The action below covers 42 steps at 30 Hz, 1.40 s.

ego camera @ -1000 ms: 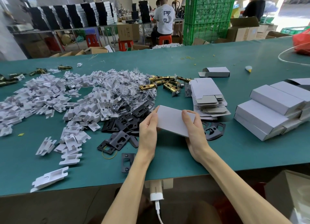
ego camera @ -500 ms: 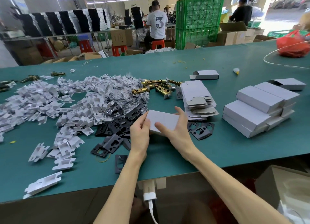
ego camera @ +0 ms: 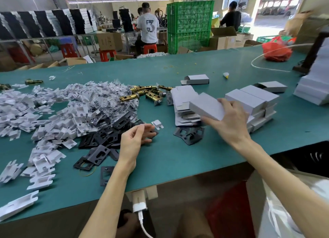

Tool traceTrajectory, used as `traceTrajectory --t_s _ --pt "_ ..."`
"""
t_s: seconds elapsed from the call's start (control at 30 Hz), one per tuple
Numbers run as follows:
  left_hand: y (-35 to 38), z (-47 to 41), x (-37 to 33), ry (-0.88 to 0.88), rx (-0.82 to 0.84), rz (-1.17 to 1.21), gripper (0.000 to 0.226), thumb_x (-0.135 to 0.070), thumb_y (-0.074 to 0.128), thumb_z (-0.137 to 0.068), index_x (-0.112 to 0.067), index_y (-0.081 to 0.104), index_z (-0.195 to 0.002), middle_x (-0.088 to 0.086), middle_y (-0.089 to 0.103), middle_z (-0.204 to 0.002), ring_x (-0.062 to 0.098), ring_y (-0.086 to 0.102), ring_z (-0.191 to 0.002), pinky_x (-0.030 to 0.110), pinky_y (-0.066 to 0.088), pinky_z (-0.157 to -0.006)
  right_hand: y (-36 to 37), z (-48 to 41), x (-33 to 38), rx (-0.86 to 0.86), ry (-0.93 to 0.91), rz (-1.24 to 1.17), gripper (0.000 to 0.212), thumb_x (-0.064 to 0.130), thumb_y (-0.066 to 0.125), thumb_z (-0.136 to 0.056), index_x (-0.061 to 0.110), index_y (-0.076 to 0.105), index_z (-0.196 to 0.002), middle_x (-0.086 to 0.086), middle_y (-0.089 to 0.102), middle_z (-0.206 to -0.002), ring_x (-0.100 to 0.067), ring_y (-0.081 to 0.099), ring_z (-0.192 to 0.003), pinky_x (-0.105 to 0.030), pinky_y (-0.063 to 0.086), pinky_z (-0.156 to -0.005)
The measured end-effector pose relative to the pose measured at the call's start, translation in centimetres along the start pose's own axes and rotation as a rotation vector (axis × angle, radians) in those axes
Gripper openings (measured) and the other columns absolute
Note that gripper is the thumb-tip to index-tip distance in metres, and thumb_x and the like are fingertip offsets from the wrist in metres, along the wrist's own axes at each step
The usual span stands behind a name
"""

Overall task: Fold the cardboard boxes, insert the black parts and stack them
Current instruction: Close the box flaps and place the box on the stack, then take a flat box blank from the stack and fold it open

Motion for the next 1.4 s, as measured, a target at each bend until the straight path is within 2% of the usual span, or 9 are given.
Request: traceTrajectory --t_s 0.23,0.37,0.47,0.7,0.83,1.0,1.13,1.3,1.4 --pt "0.1 0.0 0.2 -0.003 0.009 -0.021 0.029 -0.021 0.050 -0.110 -0.006 0.075 -0.106 0.009 0.081 -0.097 0.026 0.077 -0.088 0.023 0.059 -0.070 -1.9 -1.9 -4.8 -0.014 0.029 0.484 0.063 0.052 0.065 -0.091 0.002 0.056 -0.126 -0.020 0.039 -0.135 -0.034 0.029 -0.126 -0.050 0.028 -0.102" --pt "0.0 0.0 0.3 0.001 -0.002 -0.040 0.030 -0.018 0.048 -0.110 -0.004 0.074 -0.106 0.008 0.081 -0.096 0.023 0.076 -0.085 0.023 0.059 -0.070 -0.3 -1.9 -2.1 -0.005 -0.154 0.538 0.061 0.032 0.071 -0.091 0.005 0.049 -0.141 -0.018 0.036 -0.146 -0.035 0.026 -0.139 -0.051 0.021 -0.108" --pt "-0.1 0.0 0.4 0.002 -0.001 -0.058 0.030 -0.018 0.048 -0.110 -0.003 0.074 -0.105 0.007 0.081 -0.095 0.022 0.076 -0.084 0.023 0.059 -0.070 1.8 -2.2 1.7 -0.006 -0.342 0.548 0.051 0.024 0.070 -0.091 0.005 0.054 -0.136 -0.015 0.044 -0.147 -0.030 0.032 -0.143 -0.048 0.013 -0.113" --pt "-0.3 -0.1 0.6 -0.006 -0.020 -0.057 0.029 -0.018 0.049 -0.110 -0.004 0.074 -0.104 0.006 0.081 -0.093 0.020 0.076 -0.082 0.023 0.059 -0.070 9.5 -6.1 5.9 0.396 -0.335 0.566 0.078 0.046 0.054 -0.101 0.008 0.017 -0.159 -0.011 0.015 -0.168 -0.026 0.009 -0.156 -0.051 0.003 -0.126" --pt "-0.2 -0.1 0.7 -0.007 -0.020 -0.063 0.029 -0.018 0.049 -0.110 -0.006 0.074 -0.102 0.006 0.081 -0.092 0.021 0.076 -0.082 0.023 0.058 -0.070 10.8 -6.6 6.1 0.502 -0.285 0.555 0.046 0.047 0.051 -0.102 0.009 0.051 -0.127 -0.011 0.054 -0.137 -0.030 0.042 -0.136 -0.058 0.019 -0.119" --pt "-0.2 -0.2 0.7 -0.011 -0.009 -0.070 0.030 -0.018 0.049 -0.111 -0.006 0.074 -0.102 0.006 0.081 -0.092 0.019 0.076 -0.080 0.023 0.058 -0.070 8.5 -5.1 7.9 0.331 -0.419 0.598 0.019 0.027 0.054 -0.101 0.014 0.056 -0.088 -0.013 0.071 -0.104 -0.034 0.061 -0.103 -0.042 0.033 -0.099" --pt "-0.2 0.0 0.3 -0.010 -0.008 -0.037 0.032 -0.022 0.048 -0.111 -0.005 0.075 -0.106 0.007 0.081 -0.096 0.024 0.077 -0.085 0.028 0.059 -0.073 5.6 -2.6 10.1 0.084 -0.521 0.303 0.012 0.001 0.051 -0.099 0.005 0.061 -0.092 -0.014 0.071 -0.092 -0.037 0.061 -0.088 -0.037 0.041 -0.074" --pt "-0.2 0.0 -0.3 -0.096 0.025 0.335 0.059 -0.051 0.035 -0.110 -0.005 0.065 -0.133 0.014 0.073 -0.127 0.035 0.071 -0.116 0.039 0.060 -0.090 6.0 4.6 15.5 0.067 -0.906 -0.171 0.029 -0.004 0.065 -0.093 0.001 0.070 -0.121 -0.014 0.072 -0.121 -0.034 0.068 -0.111 -0.045 0.054 -0.092" --pt "-0.8 0.2 -0.4 -0.182 0.024 0.640 0.084 -0.072 0.036 -0.096 -0.006 0.053 -0.145 0.024 0.063 -0.140 0.039 0.063 -0.127 0.051 0.050 -0.106 9.0 7.2 16.5 0.214 -0.898 -0.249 0.040 -0.006 0.065 -0.093 0.005 0.066 -0.131 -0.008 0.066 -0.135 -0.029 0.062 -0.124 -0.051 0.052 -0.098"
Point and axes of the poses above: each hand's wrist, its own z-axis away from the middle knuckle, its own y-axis out of the palm, x = y × z, the point moved 7 cm from there along -z, towards the middle knuckle
